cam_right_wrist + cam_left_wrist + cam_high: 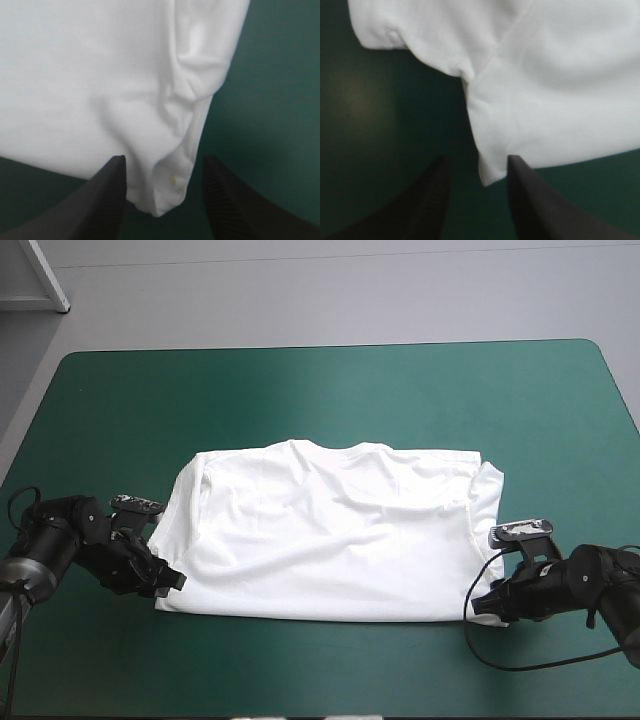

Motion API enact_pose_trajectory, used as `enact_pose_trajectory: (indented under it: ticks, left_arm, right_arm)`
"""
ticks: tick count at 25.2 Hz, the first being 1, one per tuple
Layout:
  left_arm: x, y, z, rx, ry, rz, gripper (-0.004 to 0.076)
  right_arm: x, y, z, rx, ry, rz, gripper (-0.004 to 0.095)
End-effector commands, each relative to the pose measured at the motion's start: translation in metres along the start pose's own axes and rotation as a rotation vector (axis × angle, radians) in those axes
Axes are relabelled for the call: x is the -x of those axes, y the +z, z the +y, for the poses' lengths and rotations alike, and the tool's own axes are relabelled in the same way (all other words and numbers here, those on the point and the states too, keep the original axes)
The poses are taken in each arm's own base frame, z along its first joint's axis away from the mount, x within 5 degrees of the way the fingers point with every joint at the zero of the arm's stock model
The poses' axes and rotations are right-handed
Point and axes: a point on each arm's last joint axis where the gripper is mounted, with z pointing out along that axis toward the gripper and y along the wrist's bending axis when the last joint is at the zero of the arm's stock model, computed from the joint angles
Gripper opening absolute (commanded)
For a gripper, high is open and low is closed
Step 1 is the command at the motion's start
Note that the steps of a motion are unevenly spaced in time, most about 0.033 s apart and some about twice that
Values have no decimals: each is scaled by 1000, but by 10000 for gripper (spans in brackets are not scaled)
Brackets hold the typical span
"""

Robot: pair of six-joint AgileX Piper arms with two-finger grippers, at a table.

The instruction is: Fold the cloth

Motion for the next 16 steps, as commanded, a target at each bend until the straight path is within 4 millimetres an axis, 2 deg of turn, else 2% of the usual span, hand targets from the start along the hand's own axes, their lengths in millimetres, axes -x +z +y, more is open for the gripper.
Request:
enact_pose_trajectory:
  ticks: [1, 5, 8, 13, 16]
  left_arm:
    - [5, -24, -5, 0, -12, -112, 498]
    - [22, -64, -4, 76, -45, -393, 483]
    - [45, -118, -13, 28, -63, -663, 483]
    - [60, -146, -20, -32, -19, -786, 483]
    - [59, -143, -20, -34, -10, -758, 483]
  right_arm:
    - [15, -26, 1, -36, -15, -171, 536]
    - [35, -69, 4, -88, -10, -406, 536]
    - [61, -122, 8, -131, -2, -636, 536]
    - [77, -162, 14, -143, -18, -758, 534]
    - [76, -165, 15, -139, -22, -751, 534]
